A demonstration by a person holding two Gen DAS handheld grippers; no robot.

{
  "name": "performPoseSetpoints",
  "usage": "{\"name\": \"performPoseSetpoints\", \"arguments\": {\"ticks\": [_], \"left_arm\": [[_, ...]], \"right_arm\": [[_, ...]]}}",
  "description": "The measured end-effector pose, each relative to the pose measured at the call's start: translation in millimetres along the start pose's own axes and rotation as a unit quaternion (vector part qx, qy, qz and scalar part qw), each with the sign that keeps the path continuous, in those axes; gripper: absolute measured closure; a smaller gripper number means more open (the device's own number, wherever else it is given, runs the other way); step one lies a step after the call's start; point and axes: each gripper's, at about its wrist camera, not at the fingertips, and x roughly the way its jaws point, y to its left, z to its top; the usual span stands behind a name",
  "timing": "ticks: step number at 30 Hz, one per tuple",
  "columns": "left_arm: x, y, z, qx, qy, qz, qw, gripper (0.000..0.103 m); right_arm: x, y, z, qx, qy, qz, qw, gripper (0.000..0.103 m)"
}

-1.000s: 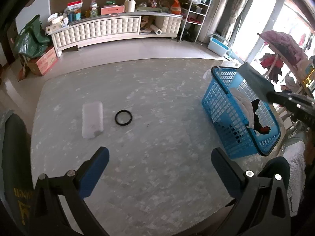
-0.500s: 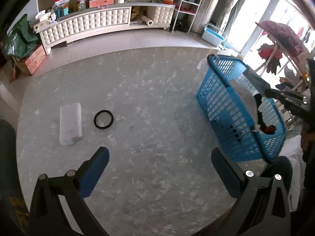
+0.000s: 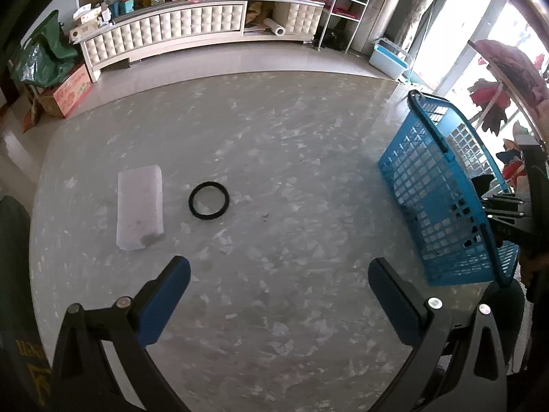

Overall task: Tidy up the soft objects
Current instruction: 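Open the right gripper to drop the blue cloth into the basket, then grasp the black rubber ring with the left gripper and lift it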

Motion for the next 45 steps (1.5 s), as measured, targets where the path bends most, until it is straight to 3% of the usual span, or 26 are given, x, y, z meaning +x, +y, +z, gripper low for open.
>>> {"name": "performPoseSetpoints", "arguments": {"ticks": [6,8,10,15,21,26,32,43,45], "left_arm": [[-1.9,13.1,0.2,-0.008,-0.009,0.003,0.9999,0.000],[-3.4,17.0,0.2,-0.012,-0.012,0.003,0.9998,0.000],[-4.3,20.0,0.8,-0.013,-0.014,0.003,0.9998,0.000],[-7.2,22.4,0.0,-0.009,-0.016,0.012,0.9998,0.000],[-1.0,31.9,4.4,-0.004,-0.009,0.002,1.0000,0.000],[21.5,39.6,13.4,0.019,0.011,0.023,0.9995,0.000],[54.0,54.5,27.0,0.023,0.031,0.019,0.9991,0.000],[98.0,70.8,49.3,0.052,0.043,0.016,0.9976,0.000],[103.4,73.2,50.4,0.055,0.047,0.018,0.9972,0.005]], "right_arm": [[3.1,-2.8,2.0,0.003,0.001,0.004,1.000,0.097],[-0.5,-2.8,-0.3,0.003,-0.002,0.005,1.000,0.088],[-9.0,-6.1,-3.5,0.002,-0.007,0.011,1.000,0.064],[-30.5,-3.1,-8.9,-0.005,-0.027,-0.001,1.000,0.032],[-57.4,-3.5,-12.4,-0.004,-0.053,0.001,0.999,0.019],[-71.0,-3.5,-11.8,-0.005,-0.076,0.008,0.997,0.018],[-73.8,3.3,4.1,-0.006,-0.098,0.015,0.995,0.018],[-51.0,-4.6,12.8,0.010,-0.081,0.000,0.997,0.017],[-52.1,-9.5,12.7,0.019,-0.084,0.005,0.996,0.017]]}}
